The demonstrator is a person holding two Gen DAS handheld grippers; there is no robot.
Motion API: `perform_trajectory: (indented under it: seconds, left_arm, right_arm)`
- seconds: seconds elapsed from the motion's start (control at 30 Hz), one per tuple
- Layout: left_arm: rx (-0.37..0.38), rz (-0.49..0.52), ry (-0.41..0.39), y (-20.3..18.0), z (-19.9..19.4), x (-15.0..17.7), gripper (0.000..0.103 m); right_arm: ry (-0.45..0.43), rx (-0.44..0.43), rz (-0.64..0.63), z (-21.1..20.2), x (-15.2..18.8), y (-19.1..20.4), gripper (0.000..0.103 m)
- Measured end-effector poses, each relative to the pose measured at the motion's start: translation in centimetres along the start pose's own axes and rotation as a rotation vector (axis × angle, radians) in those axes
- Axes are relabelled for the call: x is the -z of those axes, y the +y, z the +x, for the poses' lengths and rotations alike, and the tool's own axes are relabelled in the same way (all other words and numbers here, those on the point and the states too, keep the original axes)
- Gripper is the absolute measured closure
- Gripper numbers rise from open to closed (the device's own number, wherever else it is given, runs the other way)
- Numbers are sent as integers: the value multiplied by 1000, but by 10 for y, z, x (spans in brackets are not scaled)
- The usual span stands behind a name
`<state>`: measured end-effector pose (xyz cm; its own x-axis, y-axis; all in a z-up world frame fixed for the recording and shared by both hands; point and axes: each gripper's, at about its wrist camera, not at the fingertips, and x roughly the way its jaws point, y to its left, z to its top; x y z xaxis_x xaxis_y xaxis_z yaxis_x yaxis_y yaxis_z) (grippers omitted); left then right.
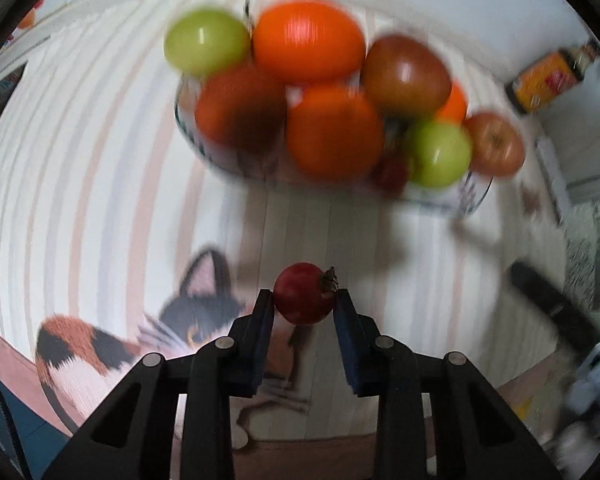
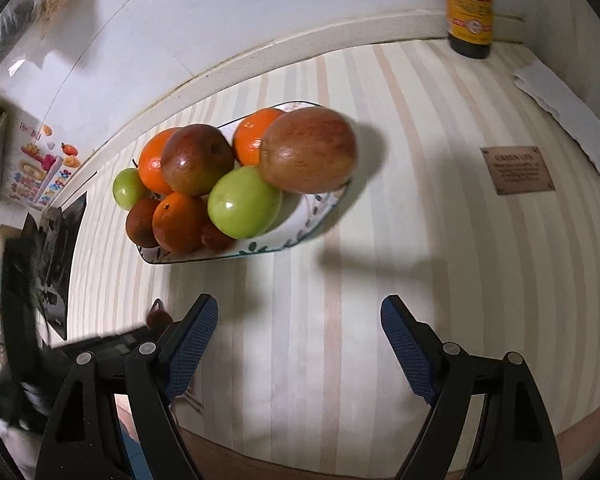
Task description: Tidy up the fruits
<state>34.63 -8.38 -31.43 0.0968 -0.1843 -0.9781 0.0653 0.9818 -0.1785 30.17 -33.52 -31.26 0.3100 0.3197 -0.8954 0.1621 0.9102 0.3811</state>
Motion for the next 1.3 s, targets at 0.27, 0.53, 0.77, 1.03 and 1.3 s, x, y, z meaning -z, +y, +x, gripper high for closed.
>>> perform_trajectory:
  seconds: [0.27, 0.53, 0.77, 1.03, 1.3]
  left_arm:
    - [-2, -42, -57, 15, -3, -44, 75]
    - [-26, -24, -44, 11, 6, -53, 68]
    - [-36, -67, -48, 12, 10, -49, 54]
    - [-145, -50, -76, 5, -8, -40, 53]
    - [-145, -106, -113, 15, -25, -30, 37]
  right_arm:
    - [2, -7, -44, 18, -18, 17, 17]
    - [2, -16, -44, 15, -21, 17, 17]
    - [5, -35, -48, 12, -20, 18, 17]
    - [-12, 43, -51, 0, -27, 25, 14]
    - [-14, 56, -99, -8, -37, 36, 8]
